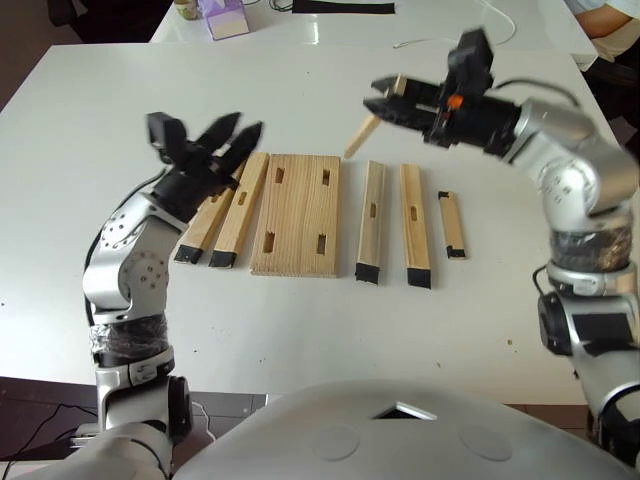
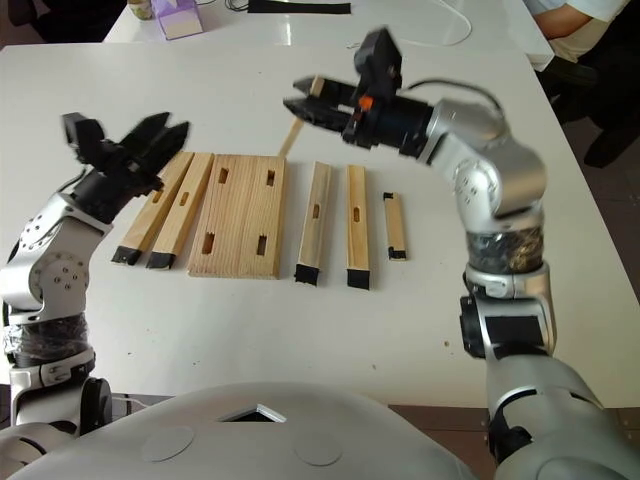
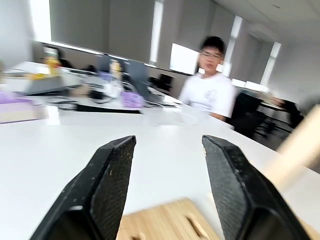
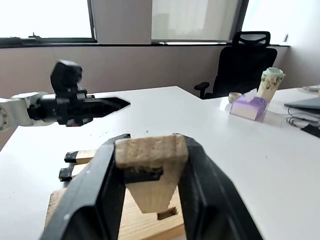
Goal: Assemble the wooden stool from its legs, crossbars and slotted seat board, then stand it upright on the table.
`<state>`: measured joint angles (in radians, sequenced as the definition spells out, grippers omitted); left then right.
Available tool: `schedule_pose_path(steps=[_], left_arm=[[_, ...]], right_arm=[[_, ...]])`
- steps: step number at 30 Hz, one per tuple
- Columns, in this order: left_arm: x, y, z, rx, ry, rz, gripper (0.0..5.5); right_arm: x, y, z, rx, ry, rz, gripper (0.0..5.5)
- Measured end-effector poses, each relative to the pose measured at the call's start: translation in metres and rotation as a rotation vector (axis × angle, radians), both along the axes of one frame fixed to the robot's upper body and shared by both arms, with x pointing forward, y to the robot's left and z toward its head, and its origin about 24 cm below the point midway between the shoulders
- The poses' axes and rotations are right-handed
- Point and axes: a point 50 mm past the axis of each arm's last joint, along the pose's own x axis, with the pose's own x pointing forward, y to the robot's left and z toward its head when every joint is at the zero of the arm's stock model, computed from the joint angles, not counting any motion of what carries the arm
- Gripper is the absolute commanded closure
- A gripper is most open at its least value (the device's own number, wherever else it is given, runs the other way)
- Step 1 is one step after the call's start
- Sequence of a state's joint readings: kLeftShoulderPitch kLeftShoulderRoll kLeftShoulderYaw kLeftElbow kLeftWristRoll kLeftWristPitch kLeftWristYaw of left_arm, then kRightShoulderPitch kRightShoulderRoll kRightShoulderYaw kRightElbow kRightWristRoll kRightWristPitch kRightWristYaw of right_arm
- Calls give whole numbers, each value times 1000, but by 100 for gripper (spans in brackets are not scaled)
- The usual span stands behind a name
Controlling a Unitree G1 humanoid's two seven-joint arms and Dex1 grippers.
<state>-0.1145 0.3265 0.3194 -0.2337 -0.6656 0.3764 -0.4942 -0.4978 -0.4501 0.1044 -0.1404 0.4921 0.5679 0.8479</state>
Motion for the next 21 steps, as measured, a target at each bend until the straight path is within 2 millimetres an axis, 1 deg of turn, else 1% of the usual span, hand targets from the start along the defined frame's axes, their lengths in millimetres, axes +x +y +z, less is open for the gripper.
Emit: schedule_pose_path(steps=[1, 2, 4, 6, 8, 10, 11, 13, 14, 16, 21], left_arm=[[1, 0, -1, -17, 5, 42, 303], [4, -1, -3, -57, 18, 129, 303], [11, -7, -7, -126, 53, 257, 303], [20, -24, -11, -182, 103, 356, 303], [27, -52, -10, -173, 120, 352, 303], [31, -80, -6, -150, 112, 338, 303], [32, -88, -3, -151, 103, 349, 303], [36, -97, 6, -139, 67, 365, 303], [38, -99, 8, -137, 50, 385, 303], [42, -107, 12, -126, 24, 394, 303], [50, -121, 10, -129, 29, 406, 303]], right_arm=[[-2, 0, -7, -21, -2, -4, 418], [-4, -2, -13, -51, -16, -14, 418], [-5, -10, -17, -102, -34, -15, 418], [-5, -22, -17, -159, -53, 8, 418], [-3, -40, -13, -208, -42, 34, 418], [-1, -59, -6, -263, -19, 83, 418], [0, -64, -2, -272, -8, 116, 418], [2, -73, 6, -288, -3, 176, 418], [3, -76, 7, -290, 6, 200, 418], [8, -74, 6, -287, 18, 241, 418], [12, -65, -8, -298, 23, 282, 418]])
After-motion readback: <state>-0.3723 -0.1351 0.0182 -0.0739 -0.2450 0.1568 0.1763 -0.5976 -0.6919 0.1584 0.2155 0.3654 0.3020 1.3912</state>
